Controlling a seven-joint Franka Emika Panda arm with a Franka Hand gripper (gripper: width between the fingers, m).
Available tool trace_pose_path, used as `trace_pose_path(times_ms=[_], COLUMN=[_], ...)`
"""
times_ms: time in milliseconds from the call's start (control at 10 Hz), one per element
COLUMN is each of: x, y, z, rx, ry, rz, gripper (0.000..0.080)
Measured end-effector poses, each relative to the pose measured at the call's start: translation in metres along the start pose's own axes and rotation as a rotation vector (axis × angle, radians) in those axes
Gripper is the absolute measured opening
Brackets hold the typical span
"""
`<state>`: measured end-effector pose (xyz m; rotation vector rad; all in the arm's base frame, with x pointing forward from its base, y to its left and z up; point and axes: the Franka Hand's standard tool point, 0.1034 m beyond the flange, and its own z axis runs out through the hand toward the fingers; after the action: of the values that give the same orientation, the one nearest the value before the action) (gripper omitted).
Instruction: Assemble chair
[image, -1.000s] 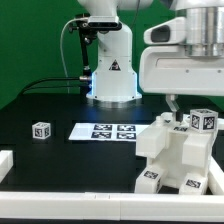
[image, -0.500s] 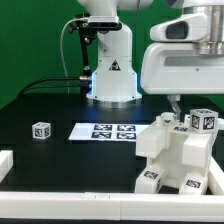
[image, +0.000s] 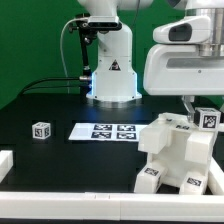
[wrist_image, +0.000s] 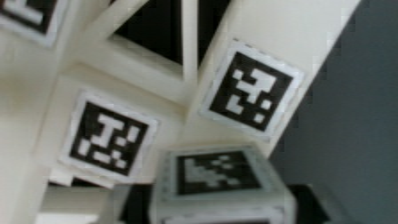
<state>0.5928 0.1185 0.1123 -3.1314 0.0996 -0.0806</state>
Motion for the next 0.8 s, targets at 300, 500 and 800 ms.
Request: trace_pose_path(times_ms=[300,500,800], x=[0.0024,0.0028,0.0041], y=[0.0026,0.0028,0.0014], z=[0.0024,0.0026,0.0023], rx=[0.010,0.031,0.094], ry=[0.043,0.053,0.025], rz=[0.431,0.791,1.062], gripper=[0.0265,0.0265,0.0265])
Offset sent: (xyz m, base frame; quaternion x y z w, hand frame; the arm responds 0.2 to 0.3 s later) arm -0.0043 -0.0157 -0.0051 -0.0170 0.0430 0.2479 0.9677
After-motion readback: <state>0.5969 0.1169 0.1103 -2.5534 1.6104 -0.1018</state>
